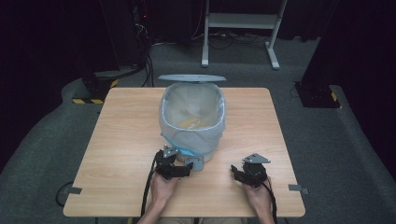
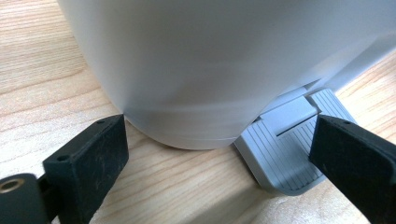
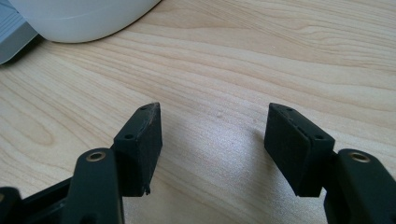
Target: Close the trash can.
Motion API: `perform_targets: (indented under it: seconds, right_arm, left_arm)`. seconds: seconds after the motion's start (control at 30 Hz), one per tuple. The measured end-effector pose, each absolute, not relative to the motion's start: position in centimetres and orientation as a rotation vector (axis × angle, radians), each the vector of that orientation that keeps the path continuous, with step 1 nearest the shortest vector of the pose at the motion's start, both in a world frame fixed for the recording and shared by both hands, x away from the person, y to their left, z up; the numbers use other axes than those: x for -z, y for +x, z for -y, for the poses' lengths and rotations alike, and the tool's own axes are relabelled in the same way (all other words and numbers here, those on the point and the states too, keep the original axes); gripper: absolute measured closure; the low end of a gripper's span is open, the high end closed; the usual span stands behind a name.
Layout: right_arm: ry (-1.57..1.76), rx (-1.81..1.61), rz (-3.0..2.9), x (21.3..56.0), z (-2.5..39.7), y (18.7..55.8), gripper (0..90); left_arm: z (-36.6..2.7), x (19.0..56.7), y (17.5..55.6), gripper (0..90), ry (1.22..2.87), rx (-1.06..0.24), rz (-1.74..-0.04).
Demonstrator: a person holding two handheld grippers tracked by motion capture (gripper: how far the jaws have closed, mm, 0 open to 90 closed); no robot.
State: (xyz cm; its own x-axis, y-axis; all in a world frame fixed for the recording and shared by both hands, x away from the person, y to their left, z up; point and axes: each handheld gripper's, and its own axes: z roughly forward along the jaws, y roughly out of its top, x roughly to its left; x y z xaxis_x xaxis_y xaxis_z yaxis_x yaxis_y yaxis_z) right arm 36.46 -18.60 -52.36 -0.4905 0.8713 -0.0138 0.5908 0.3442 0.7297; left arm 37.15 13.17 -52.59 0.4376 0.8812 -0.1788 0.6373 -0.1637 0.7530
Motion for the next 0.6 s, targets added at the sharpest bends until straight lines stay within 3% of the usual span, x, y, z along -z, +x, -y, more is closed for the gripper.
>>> perform_targets:
  seconds: [0.4, 0.6]
  right_arm:
    - [1.287, -0.944, -2.207, 52.4, 18.6, 36.4, 36.4]
    - [1.287, -0.945, -2.207, 52.4, 18.6, 36.4, 36.4]
  left_arm:
    - [-13.6, 51.6, 36.4, 7.8, 1.868, -0.414, -1.243]
    - [-16.0, 51.6, 35.9, 9.5, 1.857, -0.429, -1.266]
